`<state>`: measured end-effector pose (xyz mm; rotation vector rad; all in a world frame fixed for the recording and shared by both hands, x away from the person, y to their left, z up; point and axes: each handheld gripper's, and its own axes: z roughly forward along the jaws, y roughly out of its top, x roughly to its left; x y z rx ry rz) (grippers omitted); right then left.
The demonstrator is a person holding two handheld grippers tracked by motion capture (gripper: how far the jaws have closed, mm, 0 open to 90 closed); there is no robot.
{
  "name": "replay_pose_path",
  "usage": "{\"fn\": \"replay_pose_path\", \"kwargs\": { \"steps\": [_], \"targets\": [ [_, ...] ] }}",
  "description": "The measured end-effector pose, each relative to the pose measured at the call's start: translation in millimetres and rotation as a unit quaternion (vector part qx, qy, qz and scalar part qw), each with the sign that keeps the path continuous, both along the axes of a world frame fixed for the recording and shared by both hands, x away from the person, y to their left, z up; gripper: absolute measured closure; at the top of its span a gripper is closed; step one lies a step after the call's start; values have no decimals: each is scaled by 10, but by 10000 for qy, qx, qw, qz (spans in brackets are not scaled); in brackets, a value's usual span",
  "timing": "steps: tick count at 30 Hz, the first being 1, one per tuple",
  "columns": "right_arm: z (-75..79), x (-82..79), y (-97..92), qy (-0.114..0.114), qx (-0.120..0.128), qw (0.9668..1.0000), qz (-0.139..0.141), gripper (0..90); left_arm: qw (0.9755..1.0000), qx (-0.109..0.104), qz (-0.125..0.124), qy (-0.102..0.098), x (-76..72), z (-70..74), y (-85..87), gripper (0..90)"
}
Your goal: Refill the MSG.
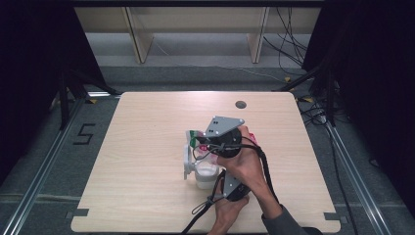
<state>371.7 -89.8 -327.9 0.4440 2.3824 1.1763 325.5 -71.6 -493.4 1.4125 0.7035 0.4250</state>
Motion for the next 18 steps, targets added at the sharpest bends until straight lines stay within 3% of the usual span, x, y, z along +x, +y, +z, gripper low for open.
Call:
{"fn": "replay_pose_path", "kwargs": {
  "steps": [2,11,14,18],
  "targets": [
    [3,-7,-6,81,24,10000,-19,900,10000,14,-3,-1,1,-1,1,821],
    [38,-1,-65,33,178,9998,9,900,10000,41,-20,-9,-8,-1,9,819],
    [58,-10,-89,61,240,9997,3,900,9997,83,210,2,-18,-6,30,816],
    [64,-4,-110,78,282,9996,-1,900,9997,134,203,-10,-16,-21,37,816]
  ]
}}
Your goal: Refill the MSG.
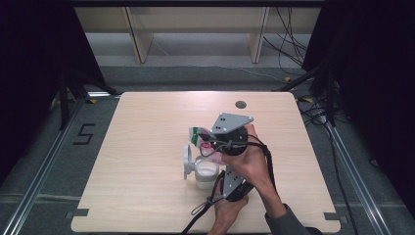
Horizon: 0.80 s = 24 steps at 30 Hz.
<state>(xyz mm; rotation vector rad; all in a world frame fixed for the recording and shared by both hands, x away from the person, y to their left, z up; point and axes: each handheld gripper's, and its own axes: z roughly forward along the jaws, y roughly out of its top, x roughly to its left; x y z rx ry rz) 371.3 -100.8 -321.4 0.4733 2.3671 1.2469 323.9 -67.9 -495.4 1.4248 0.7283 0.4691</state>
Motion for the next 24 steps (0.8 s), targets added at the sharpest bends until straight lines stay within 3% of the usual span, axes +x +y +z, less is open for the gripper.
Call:
{"fn": "replay_pose_path", "kwargs": {
  "steps": [19,20,22,23,24],
  "targets": [
    [37,16,-119,-37,163,9998,88,900,10000,42,14,28,-38,-76,62,806],
    [44,16,-143,-10,215,9998,58,900,9996,290,-11,12,-39,-80,97,806],
    [57,20,-174,-10,256,9996,65,900,9996,281,-23,-3,-48,-85,101,806],
    [57,20,-174,-10,256,9996,65,900,9991,348,-224,7,-42,-86,103,806],
    [63,17,-193,-30,306,9995,44,900,9993,367,-1,2,-64,-89,120,805]
  ]
}}
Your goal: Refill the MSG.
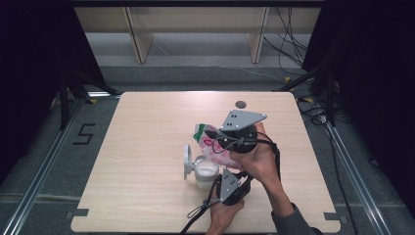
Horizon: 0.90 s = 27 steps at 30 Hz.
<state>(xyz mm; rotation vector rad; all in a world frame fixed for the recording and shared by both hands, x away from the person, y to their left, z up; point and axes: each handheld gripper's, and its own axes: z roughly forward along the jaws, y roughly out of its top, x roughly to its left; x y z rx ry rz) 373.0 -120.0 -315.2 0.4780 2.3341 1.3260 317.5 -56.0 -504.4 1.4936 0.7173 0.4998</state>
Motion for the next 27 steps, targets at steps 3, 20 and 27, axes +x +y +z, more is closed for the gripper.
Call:
{"fn": "replay_pose_path", "kwargs": {
  "steps": [3,20,27],
  "targets": [
    [9,1,-26,12,31,10000,9,900,10000,-46,-11,4,-2,-13,11,805],
    [35,5,-198,-32,311,9995,31,900,9999,105,-47,-13,-52,-55,87,798],
    [28,-5,-245,5,391,9992,41,900,9999,117,-57,-22,-49,-74,103,788]
  ]
}}
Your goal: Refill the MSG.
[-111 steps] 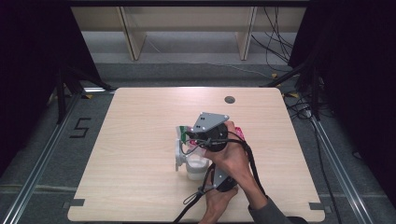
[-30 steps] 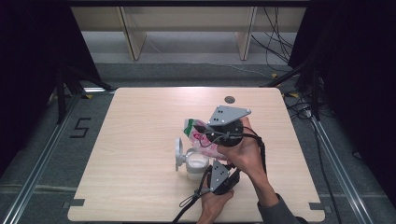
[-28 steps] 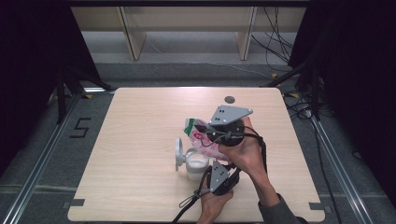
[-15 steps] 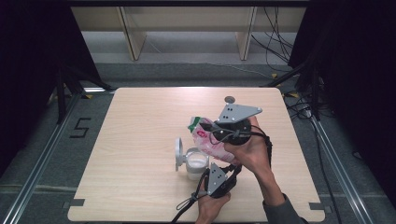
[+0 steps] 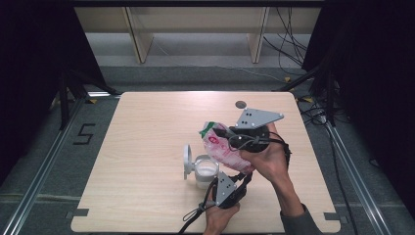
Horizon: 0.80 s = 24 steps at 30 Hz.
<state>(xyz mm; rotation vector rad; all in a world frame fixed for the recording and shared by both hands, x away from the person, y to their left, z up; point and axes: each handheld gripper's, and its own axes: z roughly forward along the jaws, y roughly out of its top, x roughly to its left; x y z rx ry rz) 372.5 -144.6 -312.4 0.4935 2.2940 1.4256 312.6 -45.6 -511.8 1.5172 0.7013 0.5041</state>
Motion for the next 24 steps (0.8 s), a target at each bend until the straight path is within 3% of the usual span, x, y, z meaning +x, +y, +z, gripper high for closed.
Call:
{"fn": "replay_pose_path", "kwargs": {
  "steps": [9,14,20,23,24],
  "targets": [
    [-3,-21,-121,39,147,9998,-110,900,10000,26,-24,75,-19,-23,34,742],
    [-12,-10,-202,-87,298,9995,-90,900,9999,149,-68,23,-35,-37,71,696],
    [-22,-34,-248,30,441,9989,-129,900,9998,181,-68,24,-67,-45,120,641],
    [-35,-53,-263,245,511,9983,-147,900,9997,214,-91,69,-75,-54,125,623],
    [-44,-31,-269,172,494,9986,-32,900,9997,218,-109,92,-80,-55,128,618]
  ]
}}
